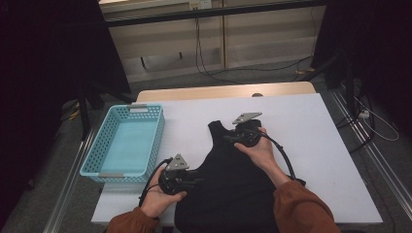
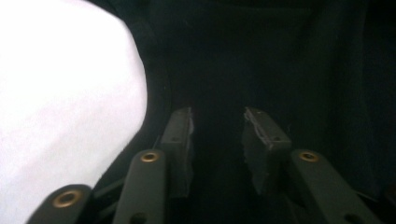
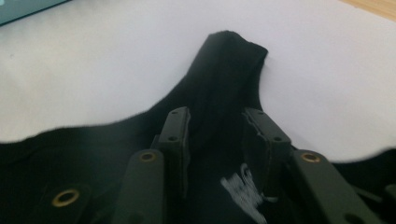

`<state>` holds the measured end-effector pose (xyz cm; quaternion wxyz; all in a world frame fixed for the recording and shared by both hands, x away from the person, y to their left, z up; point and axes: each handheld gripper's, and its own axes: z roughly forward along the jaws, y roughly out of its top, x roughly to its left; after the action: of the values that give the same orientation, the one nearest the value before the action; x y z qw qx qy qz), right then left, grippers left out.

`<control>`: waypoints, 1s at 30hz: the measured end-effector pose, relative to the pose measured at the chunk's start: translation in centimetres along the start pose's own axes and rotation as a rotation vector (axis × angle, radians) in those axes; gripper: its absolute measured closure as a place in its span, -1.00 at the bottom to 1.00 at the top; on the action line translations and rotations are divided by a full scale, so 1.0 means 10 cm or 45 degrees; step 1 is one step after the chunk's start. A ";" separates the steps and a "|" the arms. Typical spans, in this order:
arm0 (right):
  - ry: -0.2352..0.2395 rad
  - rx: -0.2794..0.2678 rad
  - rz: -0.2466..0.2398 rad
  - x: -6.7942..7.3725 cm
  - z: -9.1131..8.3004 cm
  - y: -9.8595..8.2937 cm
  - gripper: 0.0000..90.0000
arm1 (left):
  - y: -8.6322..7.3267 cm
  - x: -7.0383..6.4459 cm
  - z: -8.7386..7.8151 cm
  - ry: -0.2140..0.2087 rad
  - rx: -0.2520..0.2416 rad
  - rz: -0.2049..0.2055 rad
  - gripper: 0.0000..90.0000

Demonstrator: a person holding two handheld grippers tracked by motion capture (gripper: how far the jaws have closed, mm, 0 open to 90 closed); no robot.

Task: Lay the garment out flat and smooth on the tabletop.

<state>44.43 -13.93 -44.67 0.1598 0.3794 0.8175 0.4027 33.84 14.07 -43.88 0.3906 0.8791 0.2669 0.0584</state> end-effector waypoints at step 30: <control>0.013 -0.098 0.083 0.06 -1.19 -0.65 -0.15 | -0.02 0.02 -0.04 0.098 -0.098 -0.020 -0.71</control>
<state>34.10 -22.42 -42.29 0.1567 0.3975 0.7894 0.4408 33.80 14.61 -43.76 0.4140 0.8585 0.2861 0.0992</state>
